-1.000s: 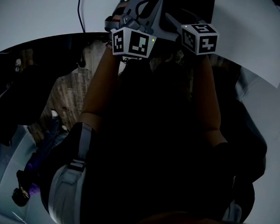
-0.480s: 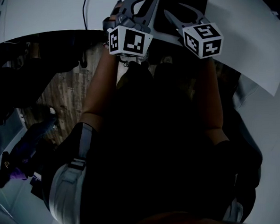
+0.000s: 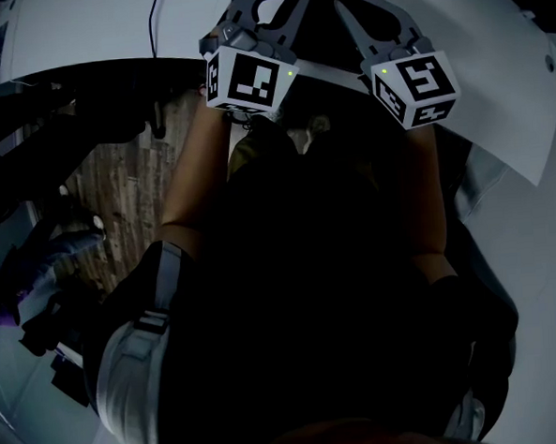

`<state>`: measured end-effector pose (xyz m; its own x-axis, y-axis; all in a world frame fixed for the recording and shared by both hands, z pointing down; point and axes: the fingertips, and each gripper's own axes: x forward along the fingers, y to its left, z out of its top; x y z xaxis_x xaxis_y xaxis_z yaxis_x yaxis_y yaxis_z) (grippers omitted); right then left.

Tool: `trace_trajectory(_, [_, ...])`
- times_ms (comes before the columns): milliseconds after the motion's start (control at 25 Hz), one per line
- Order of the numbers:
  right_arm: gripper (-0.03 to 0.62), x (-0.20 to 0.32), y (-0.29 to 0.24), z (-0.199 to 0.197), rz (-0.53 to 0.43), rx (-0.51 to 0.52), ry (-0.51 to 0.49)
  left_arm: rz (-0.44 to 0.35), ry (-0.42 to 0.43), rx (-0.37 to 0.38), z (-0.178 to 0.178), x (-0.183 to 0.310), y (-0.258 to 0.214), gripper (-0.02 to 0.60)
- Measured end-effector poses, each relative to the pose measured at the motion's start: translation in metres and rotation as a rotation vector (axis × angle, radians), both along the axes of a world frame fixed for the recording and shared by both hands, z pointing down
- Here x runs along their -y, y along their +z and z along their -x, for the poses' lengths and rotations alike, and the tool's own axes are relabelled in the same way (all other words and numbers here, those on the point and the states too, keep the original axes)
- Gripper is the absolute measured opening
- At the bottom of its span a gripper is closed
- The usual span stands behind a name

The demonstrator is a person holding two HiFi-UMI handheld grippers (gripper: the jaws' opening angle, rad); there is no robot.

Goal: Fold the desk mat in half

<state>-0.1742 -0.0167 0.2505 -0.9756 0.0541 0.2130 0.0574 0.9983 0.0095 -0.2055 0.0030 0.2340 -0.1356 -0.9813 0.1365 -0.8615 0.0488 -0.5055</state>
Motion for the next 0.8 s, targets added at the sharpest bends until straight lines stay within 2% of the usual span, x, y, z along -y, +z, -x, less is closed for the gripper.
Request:
trace_trajectory(200, [0.032,0.004,-0.039,-0.032,-0.071,0.112,-0.028,-0.039,0.028,0.012,-0.030,0.010,-0.017,0.012])
trace_trajectory(480, [0.029,0.005,-0.088,-0.067,-0.229,0.243,-0.033,-0.097,0.060,0.039,-0.062,0.020,-0.052,0.012])
trace_trajectory(800, [0.029,0.018,-0.121,-0.094,-0.309,0.371,-0.017,-0.167,0.108,0.085,-0.092,0.034,-0.088,0.012])
